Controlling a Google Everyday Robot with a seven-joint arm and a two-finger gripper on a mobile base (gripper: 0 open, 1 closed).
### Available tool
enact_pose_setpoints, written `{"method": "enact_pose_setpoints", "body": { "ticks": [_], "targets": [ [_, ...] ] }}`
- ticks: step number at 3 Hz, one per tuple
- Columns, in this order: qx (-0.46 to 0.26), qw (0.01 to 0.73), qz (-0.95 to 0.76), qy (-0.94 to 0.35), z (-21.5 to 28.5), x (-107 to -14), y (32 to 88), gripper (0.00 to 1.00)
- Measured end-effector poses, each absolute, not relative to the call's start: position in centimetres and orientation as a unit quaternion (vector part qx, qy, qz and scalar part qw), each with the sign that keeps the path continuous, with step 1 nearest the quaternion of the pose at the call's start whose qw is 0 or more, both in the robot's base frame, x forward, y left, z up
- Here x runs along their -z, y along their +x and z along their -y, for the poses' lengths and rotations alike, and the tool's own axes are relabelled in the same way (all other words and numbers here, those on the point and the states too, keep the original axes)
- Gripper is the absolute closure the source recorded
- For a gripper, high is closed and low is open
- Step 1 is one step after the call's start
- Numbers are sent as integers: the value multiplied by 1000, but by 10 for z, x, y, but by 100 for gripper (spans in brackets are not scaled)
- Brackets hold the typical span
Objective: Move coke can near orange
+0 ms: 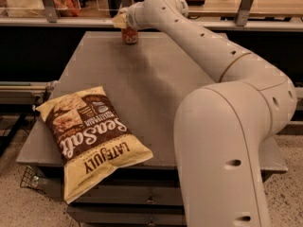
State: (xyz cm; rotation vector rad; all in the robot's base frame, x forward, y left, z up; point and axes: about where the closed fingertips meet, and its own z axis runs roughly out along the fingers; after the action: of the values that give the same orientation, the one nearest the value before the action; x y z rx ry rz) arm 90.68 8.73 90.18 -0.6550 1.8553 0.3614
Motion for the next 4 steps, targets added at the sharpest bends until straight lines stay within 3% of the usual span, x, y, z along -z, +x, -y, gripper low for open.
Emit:
{"method": "enact_pose_setpoints", "body": {
  "ticks": [2,3,4],
  "targets": [
    [-138,565,-776,-244,-50,-950,877,89],
    [-126,590,-770,-208,1,-983,858,100],
    [-107,622,-760,-154,74,-1009,845,100]
  ]
}}
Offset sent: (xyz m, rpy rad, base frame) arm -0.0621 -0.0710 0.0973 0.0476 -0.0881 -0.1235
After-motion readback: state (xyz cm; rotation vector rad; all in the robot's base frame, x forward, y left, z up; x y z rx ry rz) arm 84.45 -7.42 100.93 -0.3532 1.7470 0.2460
